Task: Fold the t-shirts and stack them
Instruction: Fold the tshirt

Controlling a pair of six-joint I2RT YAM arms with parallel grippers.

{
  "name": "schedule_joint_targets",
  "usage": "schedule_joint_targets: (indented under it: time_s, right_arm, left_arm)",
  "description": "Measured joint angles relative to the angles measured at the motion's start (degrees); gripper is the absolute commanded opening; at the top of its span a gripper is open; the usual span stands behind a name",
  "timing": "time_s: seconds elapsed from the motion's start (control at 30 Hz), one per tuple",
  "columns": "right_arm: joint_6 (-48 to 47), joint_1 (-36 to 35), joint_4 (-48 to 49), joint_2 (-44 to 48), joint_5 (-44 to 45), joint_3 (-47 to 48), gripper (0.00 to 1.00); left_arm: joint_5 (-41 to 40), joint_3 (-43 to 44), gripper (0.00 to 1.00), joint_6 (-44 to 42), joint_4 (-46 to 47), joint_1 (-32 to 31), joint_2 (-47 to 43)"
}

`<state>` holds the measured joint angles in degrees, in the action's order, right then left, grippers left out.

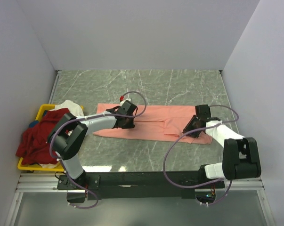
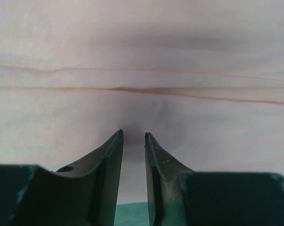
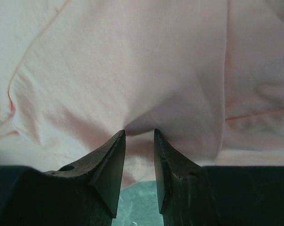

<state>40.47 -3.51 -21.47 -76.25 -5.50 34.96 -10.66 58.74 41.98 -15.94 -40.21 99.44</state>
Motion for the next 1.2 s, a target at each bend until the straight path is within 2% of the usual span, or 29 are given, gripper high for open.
schedule_joint_targets:
  time_s: [0.3,0.77,1.2]
  right_arm:
    - [-2.21,-0.07,-3.80,-12.94,7.41,13.00,0.38]
    - [-8.74,-0.87,-13.35,-31.71,11.80,36.70,0.37]
    - [-14.73,-7.78,-26.14,-55.74,13.64,75.25,0.37]
  left_arm:
    - [-0.52,-5.46,0.29,2.97,3.15,0.81,-2.64]
    - [2.58,-13.38,0.27,9.90,8.15,-0.24,-8.20]
    - [3.43,-14.47,0.29,24.98,9.66,-17.77,-8.52]
